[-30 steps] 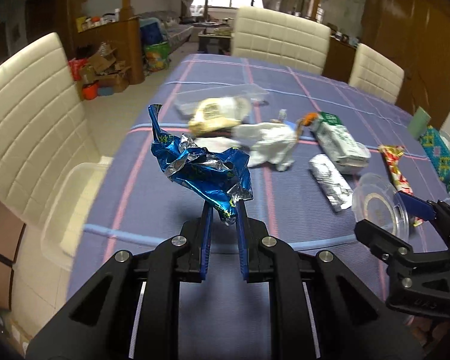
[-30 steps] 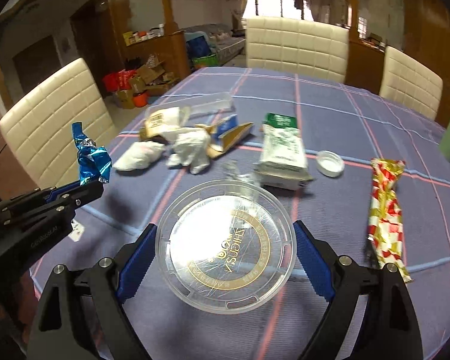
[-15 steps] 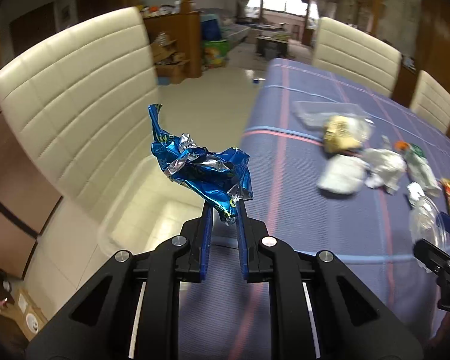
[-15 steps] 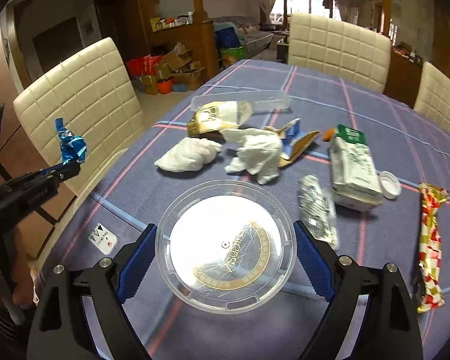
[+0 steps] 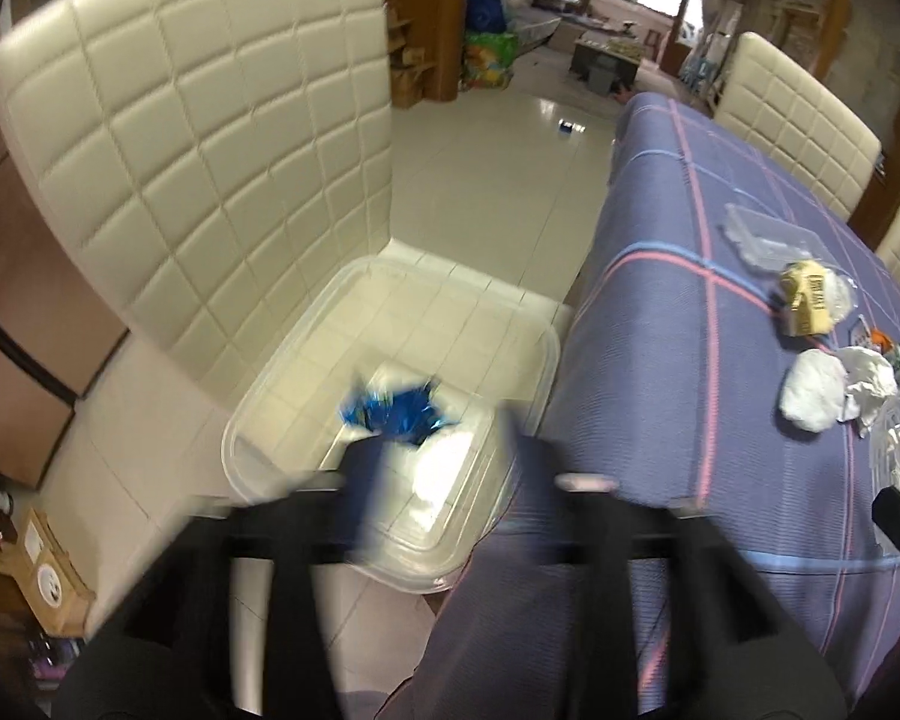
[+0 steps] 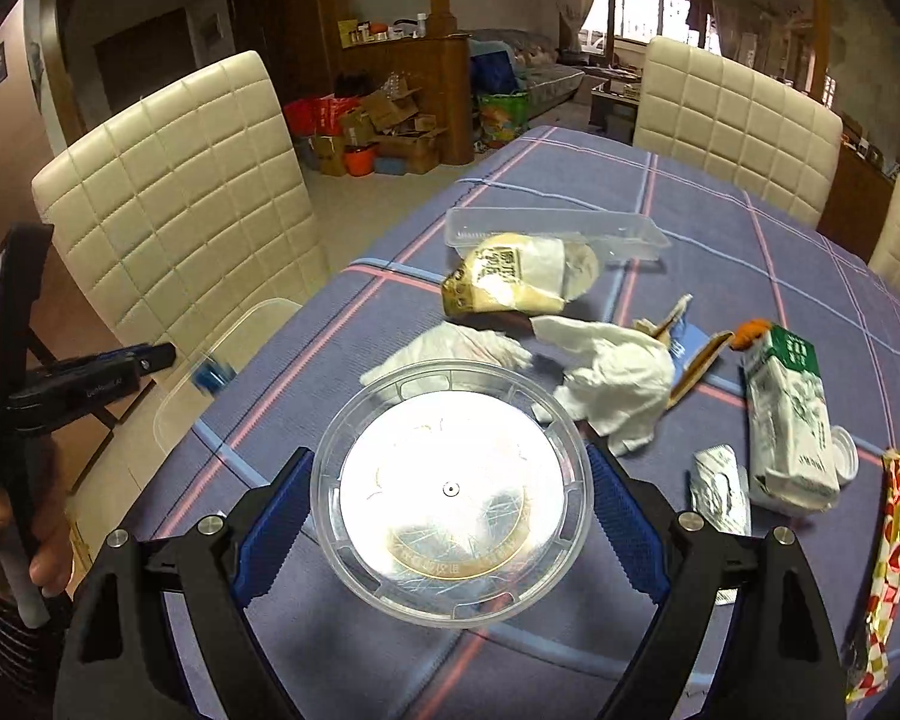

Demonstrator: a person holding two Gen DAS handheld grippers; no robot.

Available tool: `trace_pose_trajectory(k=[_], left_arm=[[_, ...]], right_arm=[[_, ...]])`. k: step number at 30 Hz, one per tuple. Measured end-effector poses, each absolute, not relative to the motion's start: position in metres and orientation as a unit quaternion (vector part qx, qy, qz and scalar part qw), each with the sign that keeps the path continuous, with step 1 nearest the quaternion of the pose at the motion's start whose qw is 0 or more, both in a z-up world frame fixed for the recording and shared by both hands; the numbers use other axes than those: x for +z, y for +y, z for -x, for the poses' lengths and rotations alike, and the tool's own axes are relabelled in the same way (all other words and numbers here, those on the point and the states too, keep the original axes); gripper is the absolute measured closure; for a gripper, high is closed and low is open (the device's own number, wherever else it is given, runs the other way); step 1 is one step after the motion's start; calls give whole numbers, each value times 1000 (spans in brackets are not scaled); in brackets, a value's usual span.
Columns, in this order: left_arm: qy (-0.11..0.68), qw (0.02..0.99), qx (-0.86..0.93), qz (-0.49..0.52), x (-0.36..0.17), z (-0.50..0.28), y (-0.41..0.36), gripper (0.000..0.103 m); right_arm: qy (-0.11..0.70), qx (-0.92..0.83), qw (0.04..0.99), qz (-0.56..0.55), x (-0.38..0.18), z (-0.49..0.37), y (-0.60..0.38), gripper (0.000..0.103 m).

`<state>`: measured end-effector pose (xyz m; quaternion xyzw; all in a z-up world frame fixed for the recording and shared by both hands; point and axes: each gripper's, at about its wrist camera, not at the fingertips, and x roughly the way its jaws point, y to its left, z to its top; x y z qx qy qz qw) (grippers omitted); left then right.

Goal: Collect trash
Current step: 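Open the left gripper to drop the blue wrapper into the bin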

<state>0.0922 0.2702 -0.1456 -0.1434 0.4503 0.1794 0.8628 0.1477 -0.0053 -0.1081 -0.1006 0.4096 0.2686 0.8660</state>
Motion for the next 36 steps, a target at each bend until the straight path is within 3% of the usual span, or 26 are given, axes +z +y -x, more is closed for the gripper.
trace_pose_trajectory(k=[1, 22, 36], left_arm=[[440, 867, 183, 145, -145, -89, 271, 8], [401, 873, 242, 139, -133, -25, 306, 8], [391, 870, 267, 136, -132, -22, 320, 5]], right_arm=[[408, 271, 865, 105, -108, -148, -1, 17], [367, 385, 831, 164, -107, -148, 124, 17], [315, 405, 838, 187, -98, -147, 160, 15]])
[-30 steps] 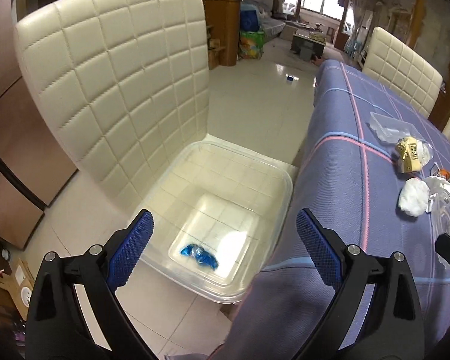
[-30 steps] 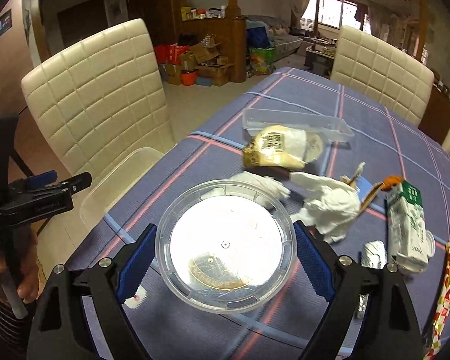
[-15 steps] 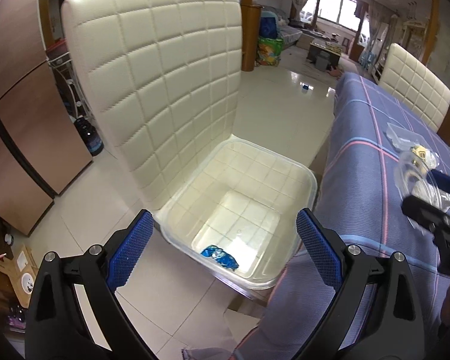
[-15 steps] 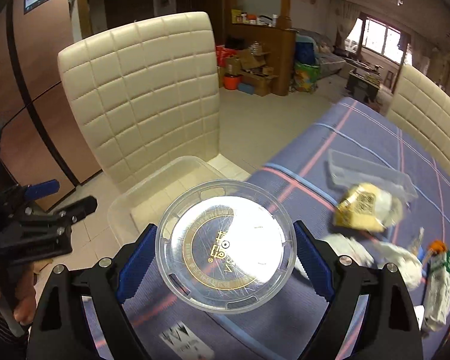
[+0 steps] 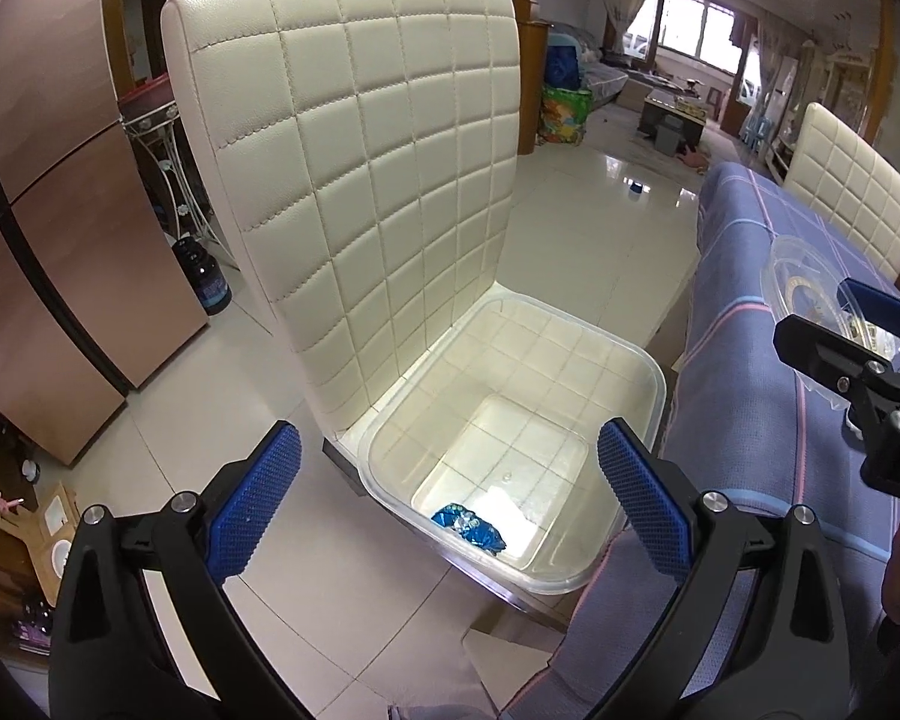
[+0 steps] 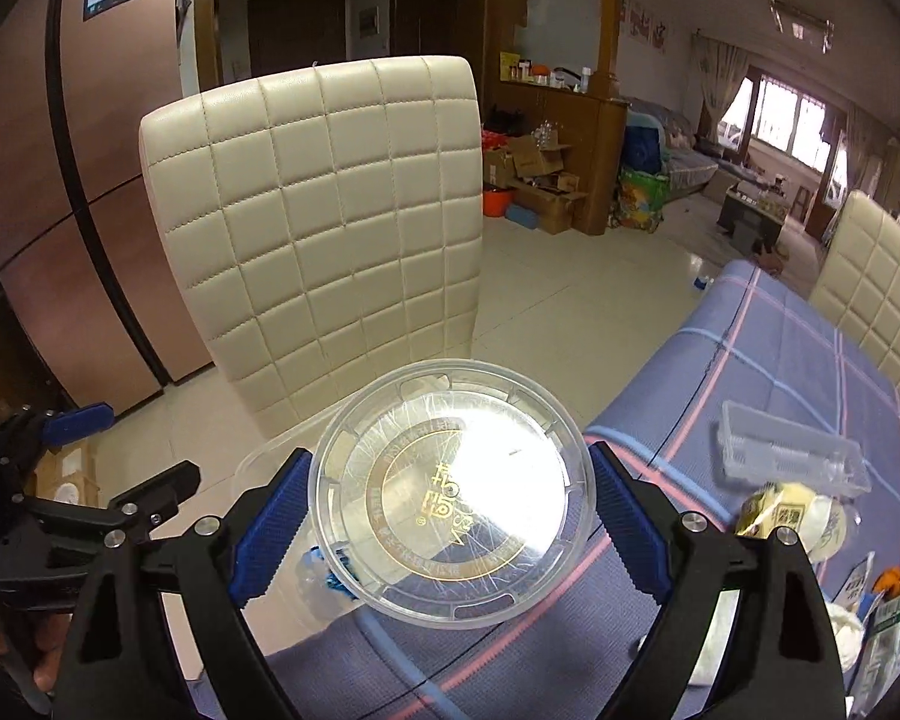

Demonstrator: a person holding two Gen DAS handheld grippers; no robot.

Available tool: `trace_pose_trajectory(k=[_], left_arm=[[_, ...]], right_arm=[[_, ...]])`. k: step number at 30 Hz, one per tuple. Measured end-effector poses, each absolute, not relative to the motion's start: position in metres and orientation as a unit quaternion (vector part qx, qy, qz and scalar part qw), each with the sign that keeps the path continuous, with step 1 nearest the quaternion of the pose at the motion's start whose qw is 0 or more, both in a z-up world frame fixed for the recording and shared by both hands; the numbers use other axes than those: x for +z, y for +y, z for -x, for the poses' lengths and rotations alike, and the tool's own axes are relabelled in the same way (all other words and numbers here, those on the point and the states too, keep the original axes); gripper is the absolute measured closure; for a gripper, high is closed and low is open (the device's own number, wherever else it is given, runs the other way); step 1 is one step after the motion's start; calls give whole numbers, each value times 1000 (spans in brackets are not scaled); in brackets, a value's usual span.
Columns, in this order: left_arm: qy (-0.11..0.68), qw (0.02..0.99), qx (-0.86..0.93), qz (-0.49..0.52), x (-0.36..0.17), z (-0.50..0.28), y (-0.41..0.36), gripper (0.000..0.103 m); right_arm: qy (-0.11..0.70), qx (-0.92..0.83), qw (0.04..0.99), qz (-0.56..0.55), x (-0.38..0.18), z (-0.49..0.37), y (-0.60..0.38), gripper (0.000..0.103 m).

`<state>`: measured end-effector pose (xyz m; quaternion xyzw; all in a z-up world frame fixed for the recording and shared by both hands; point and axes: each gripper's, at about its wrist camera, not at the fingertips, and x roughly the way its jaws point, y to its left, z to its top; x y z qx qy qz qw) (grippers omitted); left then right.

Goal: Collect trash
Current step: 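Open the left gripper to drop the blue wrapper into the bin, then grasp the silver blister pack with left gripper while right grasps candy wrapper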

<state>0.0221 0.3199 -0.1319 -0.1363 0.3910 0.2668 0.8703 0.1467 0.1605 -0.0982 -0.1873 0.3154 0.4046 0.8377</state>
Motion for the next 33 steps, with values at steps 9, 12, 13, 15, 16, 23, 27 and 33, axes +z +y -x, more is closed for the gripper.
trace_pose_trajectory(k=[9, 12, 13, 15, 16, 23, 27, 33], left_arm=[[400, 867, 263, 139, -135, -31, 319, 5], [400, 867, 262, 139, -136, -33, 320, 5], [400, 867, 261, 140, -135, -33, 319, 5], [401, 868, 258, 139, -135, -34, 317, 5], [401, 868, 257, 138, -134, -34, 317, 5], [398, 878, 235, 126, -126, -37, 297, 5], [394, 886, 214, 117, -119, -41, 277, 5], [392, 901, 160, 93, -107, -50, 222, 5]], right_arm=[[316, 404, 839, 183, -99, -155, 156, 11], [317, 401, 841, 177, -97, -157, 152, 11], [318, 399, 842, 177, -96, -158, 151, 11], [320, 397, 843, 174, -95, -158, 146, 11], [321, 394, 843, 174, -95, -158, 144, 11], [328, 375, 852, 162, -91, -152, 111, 11], [328, 341, 866, 161, -88, -144, 78, 11], [325, 292, 888, 141, -83, -132, 13, 11]])
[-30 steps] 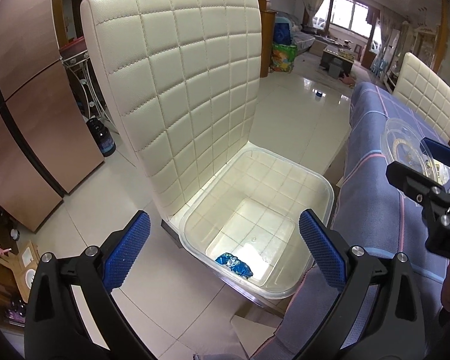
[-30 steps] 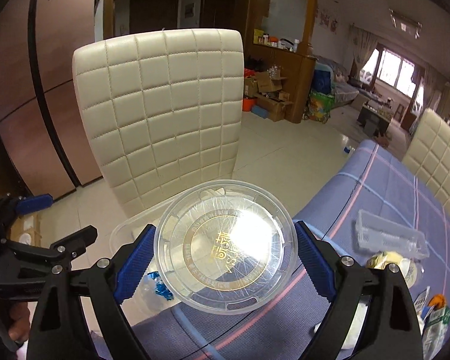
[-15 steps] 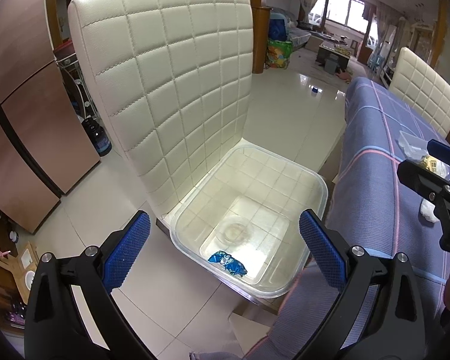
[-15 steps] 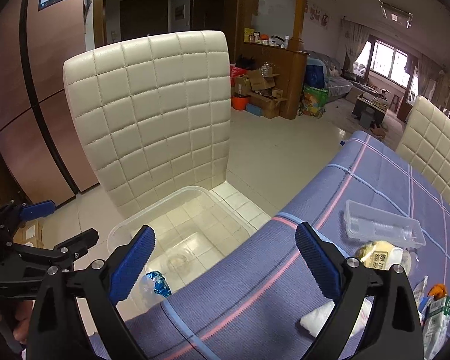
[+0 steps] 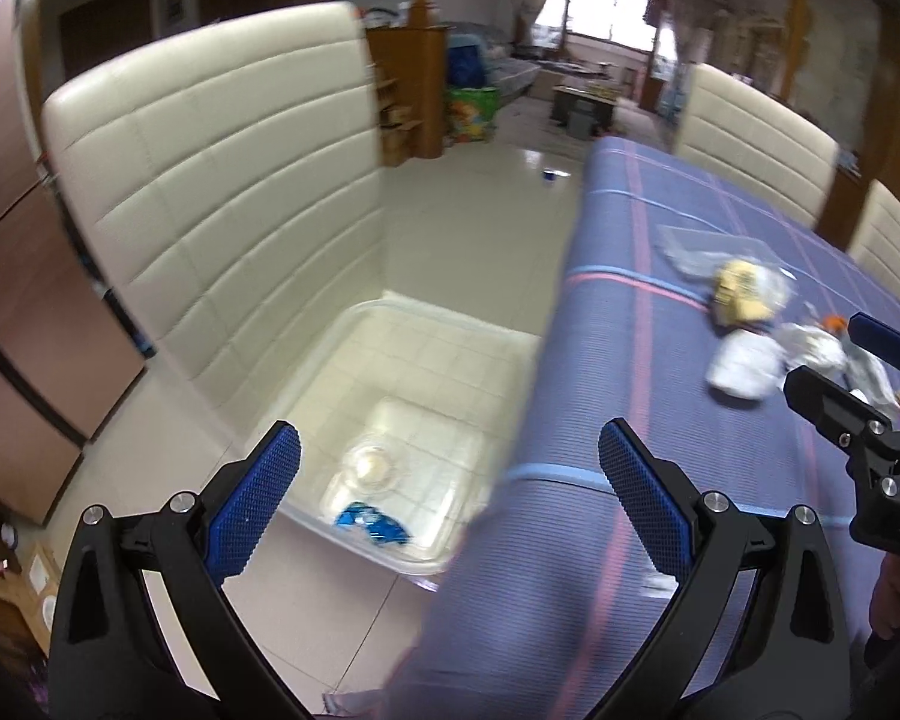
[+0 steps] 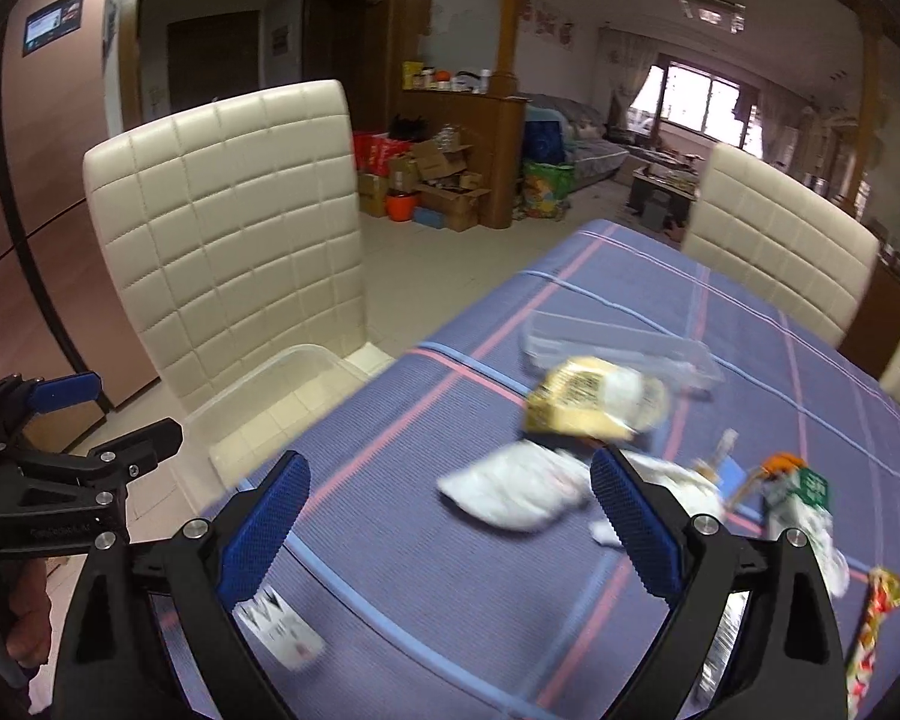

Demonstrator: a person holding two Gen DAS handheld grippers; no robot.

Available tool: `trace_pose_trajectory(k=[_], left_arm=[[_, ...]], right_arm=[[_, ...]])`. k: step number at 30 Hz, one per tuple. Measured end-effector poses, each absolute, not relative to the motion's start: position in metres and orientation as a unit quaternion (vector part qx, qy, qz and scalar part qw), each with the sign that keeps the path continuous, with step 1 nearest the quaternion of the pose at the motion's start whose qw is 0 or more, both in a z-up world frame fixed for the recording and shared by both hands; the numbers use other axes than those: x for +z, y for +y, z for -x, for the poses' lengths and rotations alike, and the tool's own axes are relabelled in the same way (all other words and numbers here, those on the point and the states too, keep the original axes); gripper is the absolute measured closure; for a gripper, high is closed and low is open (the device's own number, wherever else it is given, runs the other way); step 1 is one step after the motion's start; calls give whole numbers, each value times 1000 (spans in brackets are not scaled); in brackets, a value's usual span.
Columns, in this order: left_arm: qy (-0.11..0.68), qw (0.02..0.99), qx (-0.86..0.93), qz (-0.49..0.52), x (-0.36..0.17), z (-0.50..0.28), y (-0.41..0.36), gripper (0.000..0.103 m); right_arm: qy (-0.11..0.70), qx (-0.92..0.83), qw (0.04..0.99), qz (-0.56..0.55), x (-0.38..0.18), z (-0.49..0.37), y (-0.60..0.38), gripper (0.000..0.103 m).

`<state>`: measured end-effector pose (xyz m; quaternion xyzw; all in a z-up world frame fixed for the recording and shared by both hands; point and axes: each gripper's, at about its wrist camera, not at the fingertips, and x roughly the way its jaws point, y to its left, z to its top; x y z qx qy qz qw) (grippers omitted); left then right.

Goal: Collect trash
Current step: 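Grasp the silver blister pack with left gripper while right grasps candy wrapper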

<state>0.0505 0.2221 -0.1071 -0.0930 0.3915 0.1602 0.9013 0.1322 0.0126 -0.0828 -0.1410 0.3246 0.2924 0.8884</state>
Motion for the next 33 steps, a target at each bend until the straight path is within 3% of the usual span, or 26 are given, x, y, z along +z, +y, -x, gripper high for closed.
trace_pose_trajectory(k=[17, 29, 33], left_arm=[[411, 911, -19, -11, -100, -93, 21, 4], [443, 894, -63, -38, -122, -144, -61, 5], [456, 886, -64, -43, -131, -156, -69, 13]], right_arm=[[369, 52, 927, 47, -97, -134, -228, 11], [420, 35, 907, -1, -130, -151, -286, 11], [434, 49, 899, -17, -140, -158, -289, 11]])
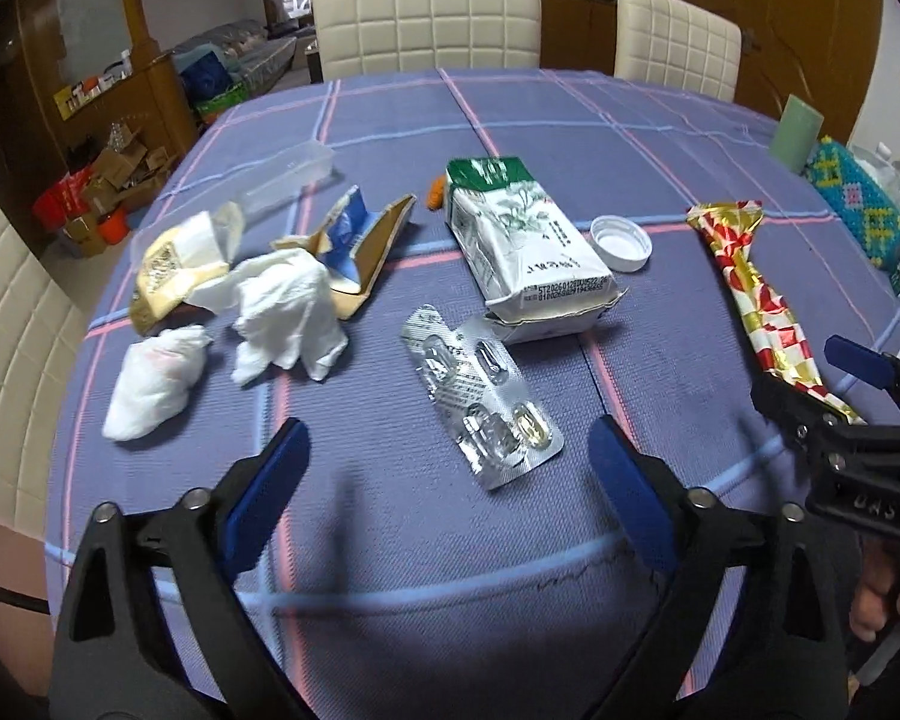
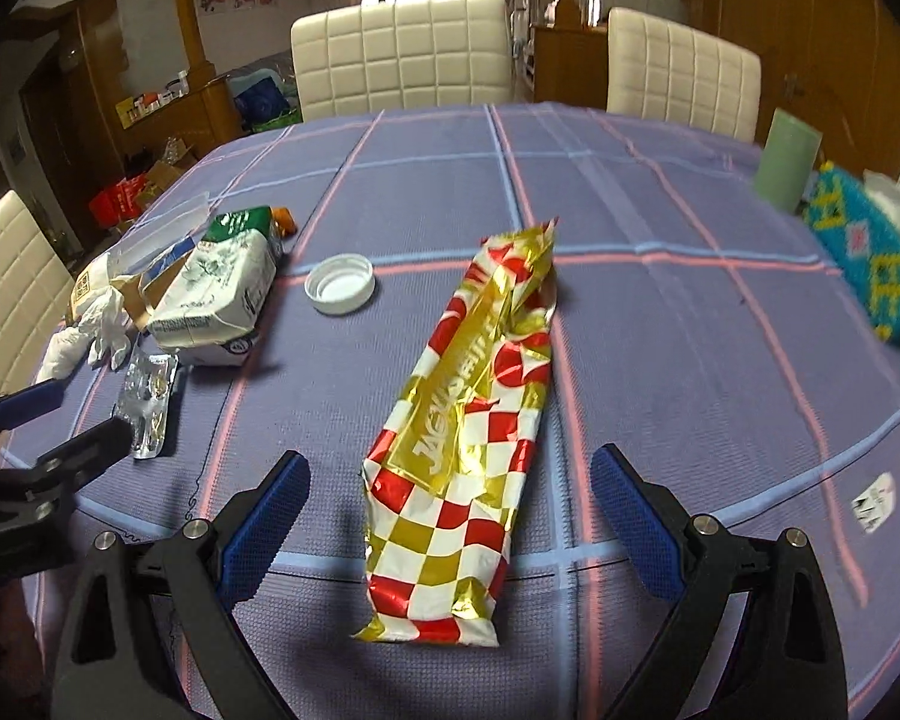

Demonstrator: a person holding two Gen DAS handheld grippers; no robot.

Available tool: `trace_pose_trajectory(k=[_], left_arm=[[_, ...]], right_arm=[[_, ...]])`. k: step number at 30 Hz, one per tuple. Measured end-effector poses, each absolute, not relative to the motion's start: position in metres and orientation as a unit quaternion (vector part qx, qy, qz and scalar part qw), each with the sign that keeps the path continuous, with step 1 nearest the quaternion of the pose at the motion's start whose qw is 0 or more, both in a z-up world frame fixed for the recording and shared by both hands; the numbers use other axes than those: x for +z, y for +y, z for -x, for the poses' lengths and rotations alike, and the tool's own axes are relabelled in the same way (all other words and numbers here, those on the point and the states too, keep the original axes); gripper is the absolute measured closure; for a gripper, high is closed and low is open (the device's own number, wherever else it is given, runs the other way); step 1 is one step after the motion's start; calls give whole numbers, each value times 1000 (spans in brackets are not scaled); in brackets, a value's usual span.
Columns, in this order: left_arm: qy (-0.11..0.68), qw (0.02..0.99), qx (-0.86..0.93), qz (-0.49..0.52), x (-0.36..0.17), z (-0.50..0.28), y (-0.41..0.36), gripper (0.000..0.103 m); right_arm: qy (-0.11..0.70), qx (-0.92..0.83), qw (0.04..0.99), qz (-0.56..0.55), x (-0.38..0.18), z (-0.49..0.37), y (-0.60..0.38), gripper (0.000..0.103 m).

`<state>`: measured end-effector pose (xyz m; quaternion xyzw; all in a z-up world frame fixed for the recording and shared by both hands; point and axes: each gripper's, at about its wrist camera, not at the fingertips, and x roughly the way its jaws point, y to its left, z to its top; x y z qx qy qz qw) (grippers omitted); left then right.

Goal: Collect trash
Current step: 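Grasp the silver blister pack with left gripper while right grasps candy wrapper, then carry the blister pack and candy wrapper over the clear bin with both grippers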

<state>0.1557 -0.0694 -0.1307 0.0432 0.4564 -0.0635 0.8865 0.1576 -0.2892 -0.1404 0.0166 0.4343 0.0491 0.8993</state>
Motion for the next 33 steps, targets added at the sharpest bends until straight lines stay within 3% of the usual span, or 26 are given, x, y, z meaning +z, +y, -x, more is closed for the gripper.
trace_pose_trajectory(k=[2, 4, 8, 9, 10, 13, 16, 33], left_arm=[[465, 882, -63, -41, -137, -161, -70, 18], [475, 877, -64, -41, -143, -166, -71, 29], [475, 876, -71, -43, -149, -166, -71, 46], [475, 876, -75, -43, -148, -165, -72, 55], [474, 876, -76, -43, -148, -164, -72, 66], [473, 877, -79, -42, -147, -161, -71, 76], [462, 882, -78, -53, -142, -152, -70, 77], [399, 915, -32, -42, -103, -92, -5, 77]], right_arm=[[436, 50, 898, -16, -143, -159, -288, 11], [441, 50, 896, -18, -148, -161, -289, 15], [435, 48, 899, -11, -149, -160, -287, 42], [435, 51, 899, -13, -149, -160, -287, 50], [435, 55, 898, -17, -148, -160, -286, 53], [428, 60, 902, -13, -143, -156, -281, 67], [423, 69, 904, -6, -138, -152, -274, 76], [367, 167, 913, 58, -93, -108, -185, 77]])
